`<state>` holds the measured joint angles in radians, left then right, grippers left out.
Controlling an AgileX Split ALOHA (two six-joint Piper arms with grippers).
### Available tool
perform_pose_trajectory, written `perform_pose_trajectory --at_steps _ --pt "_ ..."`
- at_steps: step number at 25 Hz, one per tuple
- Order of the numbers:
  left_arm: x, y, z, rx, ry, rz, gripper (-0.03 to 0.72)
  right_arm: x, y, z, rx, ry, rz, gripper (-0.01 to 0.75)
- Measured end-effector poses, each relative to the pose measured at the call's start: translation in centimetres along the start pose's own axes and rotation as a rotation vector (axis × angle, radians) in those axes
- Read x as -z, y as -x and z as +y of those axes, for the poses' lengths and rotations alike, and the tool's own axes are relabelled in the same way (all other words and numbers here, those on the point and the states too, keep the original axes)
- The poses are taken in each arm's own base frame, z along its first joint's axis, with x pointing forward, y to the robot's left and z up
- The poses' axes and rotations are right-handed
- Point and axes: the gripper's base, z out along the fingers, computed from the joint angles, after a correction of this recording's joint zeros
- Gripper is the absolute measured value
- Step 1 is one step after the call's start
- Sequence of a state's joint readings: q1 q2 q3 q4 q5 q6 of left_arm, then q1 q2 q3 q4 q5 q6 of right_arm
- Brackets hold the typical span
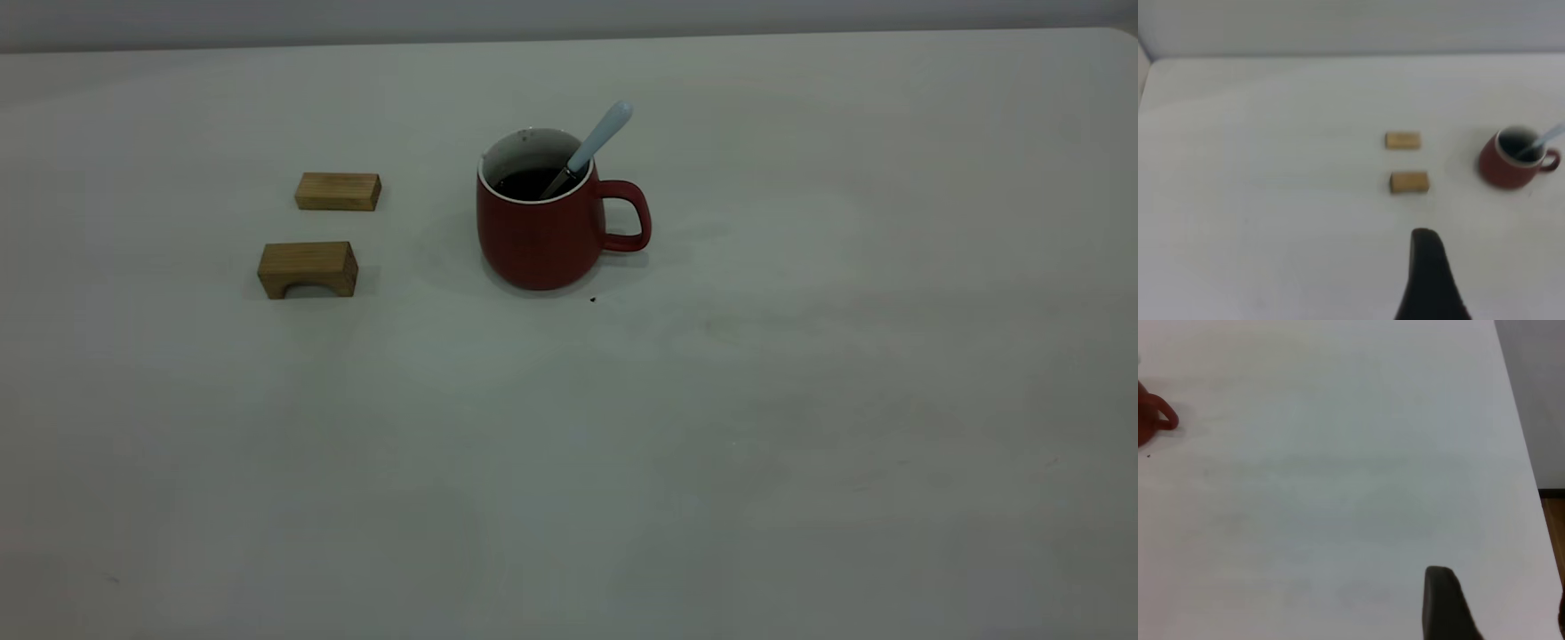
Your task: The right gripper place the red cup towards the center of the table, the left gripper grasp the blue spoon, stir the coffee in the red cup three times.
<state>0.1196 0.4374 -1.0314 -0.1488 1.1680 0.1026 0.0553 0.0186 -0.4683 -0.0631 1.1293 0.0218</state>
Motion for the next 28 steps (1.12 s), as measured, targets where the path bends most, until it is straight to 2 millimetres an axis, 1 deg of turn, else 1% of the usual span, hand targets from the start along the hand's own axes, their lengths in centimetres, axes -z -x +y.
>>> perform_pose_trajectory --at_steps 4,8,11,14,16,20,23,28 --pt "-1.4 -4.8 0.0 0.000 0.012 0.035 0.569 0.0 0.0 0.0 0.000 0.000 0.000 0.439" --pt "-3.0 -8.8 0.0 0.003 0.012 0.053 0.569 0.0 0.0 0.0 0.000 0.000 0.000 0.439" --pt "-4.5 -10.9 0.2 0.001 0.030 0.047 0.569 0.0 0.0 0.0 0.000 0.000 0.000 0.439" --pt "-5.7 -12.4 0.6 -0.002 0.063 0.076 0.569 0.0 0.0 0.0 0.000 0.000 0.000 0.439" --pt "-6.1 -12.9 0.8 0.013 0.089 0.106 0.569 0.0 0.0 0.0 0.000 0.000 0.000 0.439" --pt "-5.9 -13.1 1.3 0.055 0.133 0.094 0.569 0.0 0.0 0.0 0.000 -0.001 0.000 0.439" --pt "-5.6 -13.4 1.3 0.044 0.112 0.062 0.569 0.0 0.0 0.0 0.000 -0.001 0.000 0.439" --pt "-5.5 -13.5 1.3 0.033 0.098 0.059 0.569 0.0 0.0 0.0 0.000 -0.001 0.000 0.439"
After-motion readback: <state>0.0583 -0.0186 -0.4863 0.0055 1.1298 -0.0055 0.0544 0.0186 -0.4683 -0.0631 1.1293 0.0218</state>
